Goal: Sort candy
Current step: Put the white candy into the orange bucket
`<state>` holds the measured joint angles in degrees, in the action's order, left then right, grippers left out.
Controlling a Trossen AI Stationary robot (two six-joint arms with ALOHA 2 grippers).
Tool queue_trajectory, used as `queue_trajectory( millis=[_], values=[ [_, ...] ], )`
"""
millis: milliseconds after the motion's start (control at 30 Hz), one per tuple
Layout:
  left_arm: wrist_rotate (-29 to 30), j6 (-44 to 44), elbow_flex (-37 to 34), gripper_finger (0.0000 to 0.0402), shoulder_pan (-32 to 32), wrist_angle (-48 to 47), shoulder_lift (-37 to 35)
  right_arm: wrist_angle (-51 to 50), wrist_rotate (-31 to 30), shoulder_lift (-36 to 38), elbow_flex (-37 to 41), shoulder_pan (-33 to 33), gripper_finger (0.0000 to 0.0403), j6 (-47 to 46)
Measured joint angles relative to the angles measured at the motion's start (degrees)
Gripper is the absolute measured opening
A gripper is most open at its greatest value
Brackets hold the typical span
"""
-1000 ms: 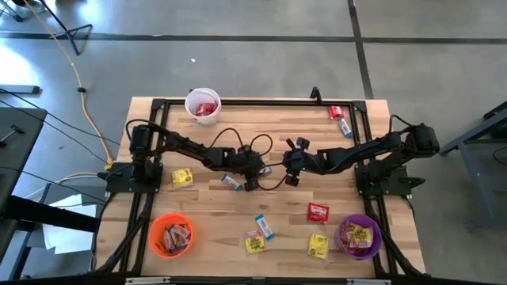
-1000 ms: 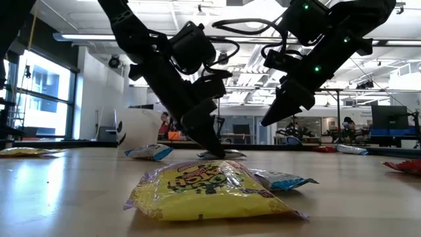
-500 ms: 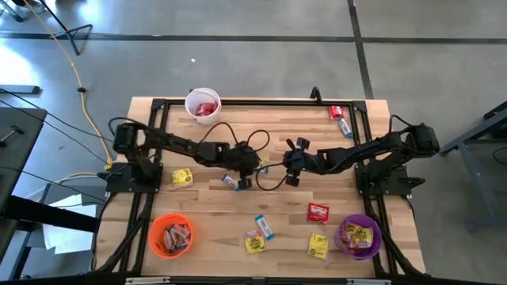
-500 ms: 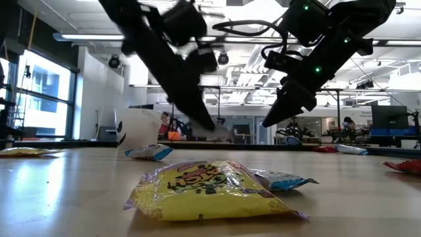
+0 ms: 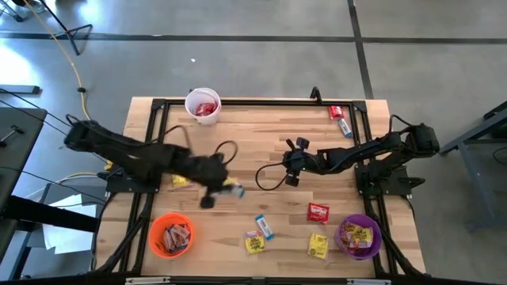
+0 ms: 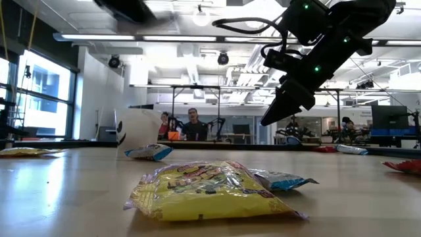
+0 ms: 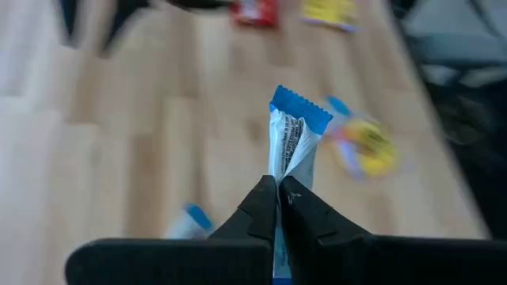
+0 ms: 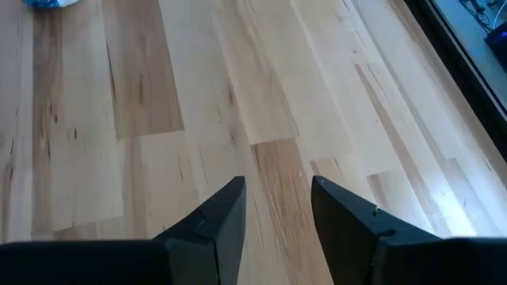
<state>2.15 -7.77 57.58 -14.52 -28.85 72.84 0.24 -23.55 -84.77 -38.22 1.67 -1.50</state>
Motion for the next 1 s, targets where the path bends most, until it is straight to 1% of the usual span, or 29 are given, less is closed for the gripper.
queue_trajectory(
  millis=[133,233,300,367,433,533,600,733,867,1000],
  values=[
    [-0.14,-5.4,0.0,0.0,-9.67,-3.28,-4.52,0.32,0.04,0.0,0.02,0.0,0.0138,0.0],
    [-0.26,-12.16,0.0,0.0,-17.82,-4.6,-6.43,0.52,0.22,0.0,0.02,0.0,0.0138,-0.09],
    [-0.03,-19.27,0.0,0.0,-23.08,-6.27,-7.21,0.77,1.03,0.0,0.02,0.0,0.0138,-0.6],
    [1.69,-27.63,-0.07,0.0,-28.1,-8.42,-7.17,0.96,1.8,0.0,0.02,0.0,0.0138,-1.25],
    [4.2,-35.69,-0.98,0.0,-32.86,-11.05,-7.09,1.19,2.36,0.0,0.02,0.32,0.0138,-1.56],
    [9.02,-46.66,-2.92,0.0,-38.18,-16.22,-6.03,1.33,2.36,0.0,0.02,1.22,0.0138,-1.62],
    [11.02,-52.83,-5.22,0.0,-40.41,-19.04,-5.37,1.84,2.36,0.0,0.02,1.84,0.0138,-1.68],
    [11.69,-59.81,-10.48,0.0,-42.1,-18.4,-4.38,3.22,2.36,0.0,0.02,2.9,0.0138,-1.7],
    [10.84,-63.24,-13.54,0.0012,-42.18,-17.42,-3.45,3.78,2.36,0.0,0.02,3.44,0.0138,-1.73],
    [8.58,-64.2,-13.51,0.0042,-42.17,-17.44,-3.0,3.77,2.34,0.0,0.02,3.57,0.0138,-2.88]
  ],
)
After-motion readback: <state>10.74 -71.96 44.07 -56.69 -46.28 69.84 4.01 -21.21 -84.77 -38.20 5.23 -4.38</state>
